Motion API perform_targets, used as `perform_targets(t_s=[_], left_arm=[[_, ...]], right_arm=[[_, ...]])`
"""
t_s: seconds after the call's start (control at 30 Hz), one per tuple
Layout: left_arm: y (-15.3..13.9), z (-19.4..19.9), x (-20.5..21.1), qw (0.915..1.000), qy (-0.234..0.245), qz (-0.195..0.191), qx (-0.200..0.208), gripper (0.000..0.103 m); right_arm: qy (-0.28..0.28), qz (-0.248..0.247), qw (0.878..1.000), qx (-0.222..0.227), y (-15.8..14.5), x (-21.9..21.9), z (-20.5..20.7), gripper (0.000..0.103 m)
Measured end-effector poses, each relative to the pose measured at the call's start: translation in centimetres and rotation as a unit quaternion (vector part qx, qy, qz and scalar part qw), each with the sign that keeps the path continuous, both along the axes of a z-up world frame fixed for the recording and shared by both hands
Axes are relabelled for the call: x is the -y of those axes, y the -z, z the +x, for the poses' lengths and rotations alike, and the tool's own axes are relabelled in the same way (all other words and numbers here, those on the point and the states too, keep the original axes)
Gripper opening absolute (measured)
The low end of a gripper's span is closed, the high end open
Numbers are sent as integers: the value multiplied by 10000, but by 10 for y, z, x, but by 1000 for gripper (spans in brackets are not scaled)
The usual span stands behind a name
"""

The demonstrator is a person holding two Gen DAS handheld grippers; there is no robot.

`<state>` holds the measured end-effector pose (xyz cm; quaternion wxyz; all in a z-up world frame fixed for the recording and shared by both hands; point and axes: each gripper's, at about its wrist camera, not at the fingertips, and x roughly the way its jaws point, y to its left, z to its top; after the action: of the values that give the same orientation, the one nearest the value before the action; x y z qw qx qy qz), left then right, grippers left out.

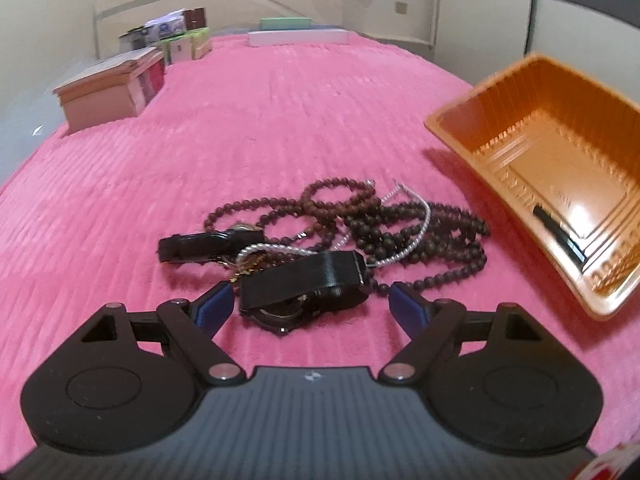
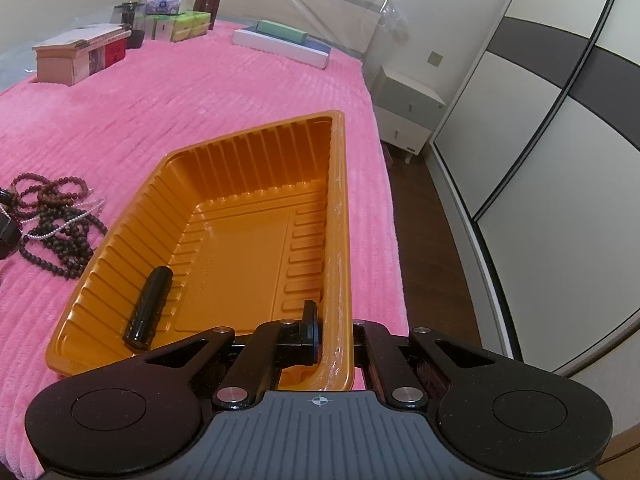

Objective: Organize jewelry
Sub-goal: 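Move the left tool to the black watch and close on it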

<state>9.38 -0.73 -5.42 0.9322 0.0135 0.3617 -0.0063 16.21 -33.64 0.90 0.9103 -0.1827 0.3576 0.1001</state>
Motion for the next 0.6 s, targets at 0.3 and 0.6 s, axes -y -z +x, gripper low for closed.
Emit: perform_targets(t_s=[0.3,0.6], left_arm=[[7,8,7,9989,-45,440,137,75],[1,4,10,9986,142,456,228,46]], right_arm=[[13,-18,10000,-16,2,0,2,3],[23,-12,10000,-2,3,-1,2,3]])
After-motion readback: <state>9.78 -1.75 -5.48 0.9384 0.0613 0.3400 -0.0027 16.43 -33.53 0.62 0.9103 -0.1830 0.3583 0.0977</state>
